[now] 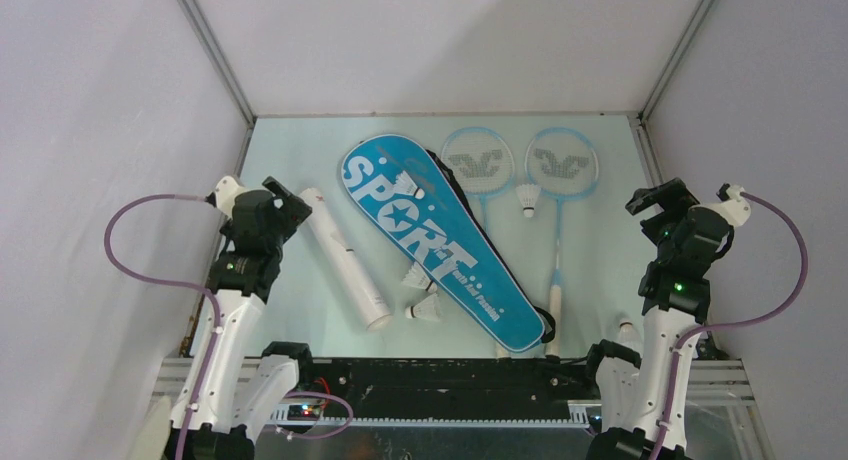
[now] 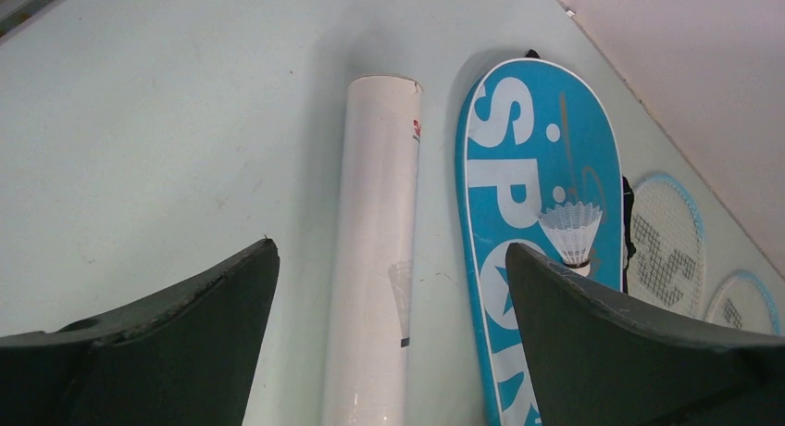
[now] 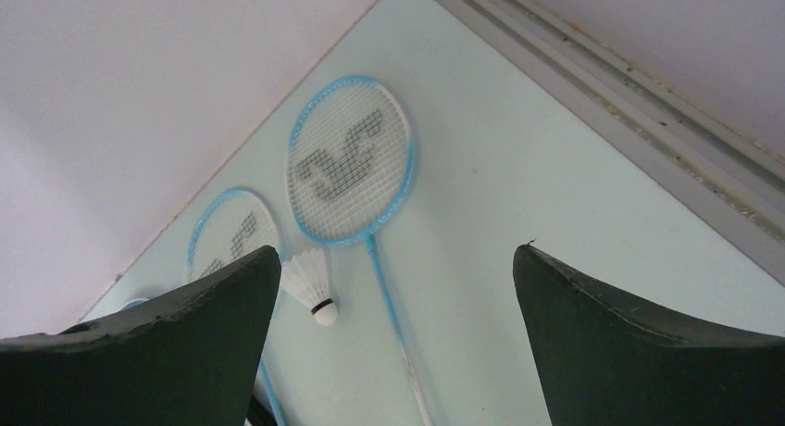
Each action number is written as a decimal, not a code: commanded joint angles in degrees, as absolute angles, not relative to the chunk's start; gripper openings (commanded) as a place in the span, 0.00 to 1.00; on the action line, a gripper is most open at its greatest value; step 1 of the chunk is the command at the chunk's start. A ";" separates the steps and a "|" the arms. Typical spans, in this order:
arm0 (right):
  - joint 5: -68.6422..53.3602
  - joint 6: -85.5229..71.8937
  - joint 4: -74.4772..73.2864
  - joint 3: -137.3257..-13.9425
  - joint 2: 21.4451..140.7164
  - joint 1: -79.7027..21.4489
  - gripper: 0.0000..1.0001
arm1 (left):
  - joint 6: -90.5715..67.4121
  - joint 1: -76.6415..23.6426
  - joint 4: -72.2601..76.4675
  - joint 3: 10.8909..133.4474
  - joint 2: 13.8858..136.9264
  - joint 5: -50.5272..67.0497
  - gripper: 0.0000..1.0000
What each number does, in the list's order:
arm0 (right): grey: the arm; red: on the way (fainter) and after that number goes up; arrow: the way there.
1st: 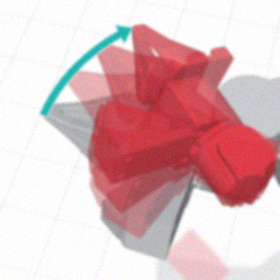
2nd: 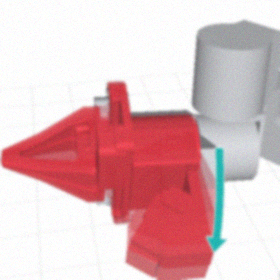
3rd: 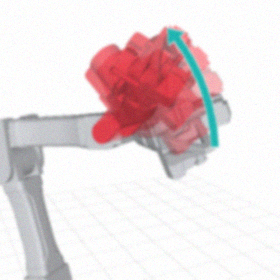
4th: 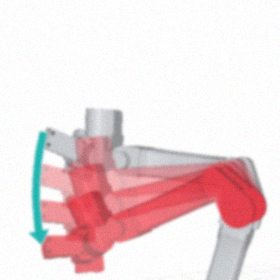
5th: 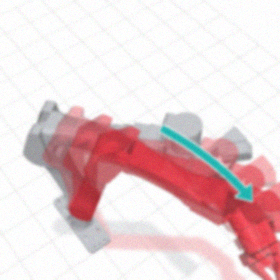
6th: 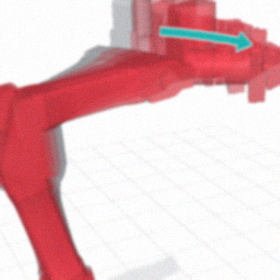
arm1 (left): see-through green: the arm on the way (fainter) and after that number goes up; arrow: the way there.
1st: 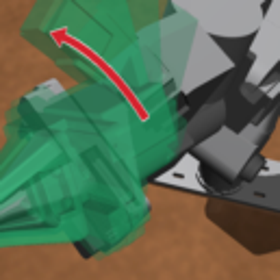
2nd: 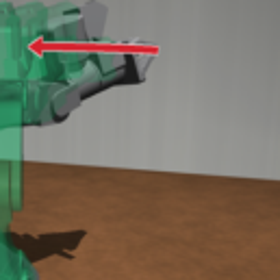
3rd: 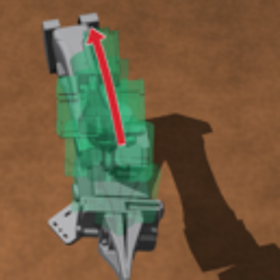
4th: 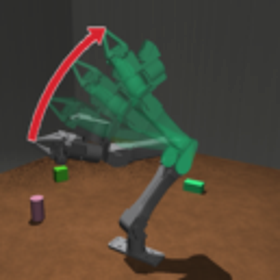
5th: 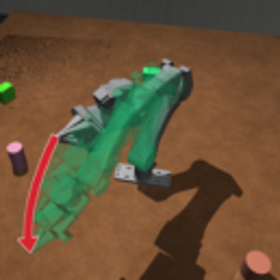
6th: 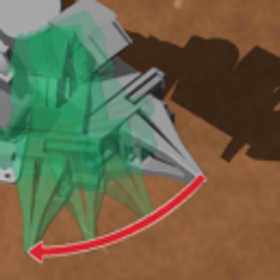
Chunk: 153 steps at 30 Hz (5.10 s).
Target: Pack up the badminton gear
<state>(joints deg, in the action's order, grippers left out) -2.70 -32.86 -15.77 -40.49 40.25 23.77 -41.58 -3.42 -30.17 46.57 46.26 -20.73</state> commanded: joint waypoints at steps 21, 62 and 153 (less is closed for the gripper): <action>-22.69 -36.78 -6.42 -36.65 43.44 24.15 0.99 | -47.72 -4.94 -17.99 39.12 69.67 -7.53 0.98; -27.86 -34.07 -4.07 -36.73 42.41 18.96 0.99 | -29.93 -11.06 -12.53 52.84 55.38 -23.83 0.48; -45.90 29.99 -18.25 -45.79 33.24 -46.05 0.00 | 60.58 -32.51 -22.14 42.87 45.90 31.41 0.29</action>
<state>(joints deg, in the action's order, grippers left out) -45.71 27.75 -16.75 -43.68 34.33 -45.76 58.65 -32.45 -24.62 40.99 45.54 29.30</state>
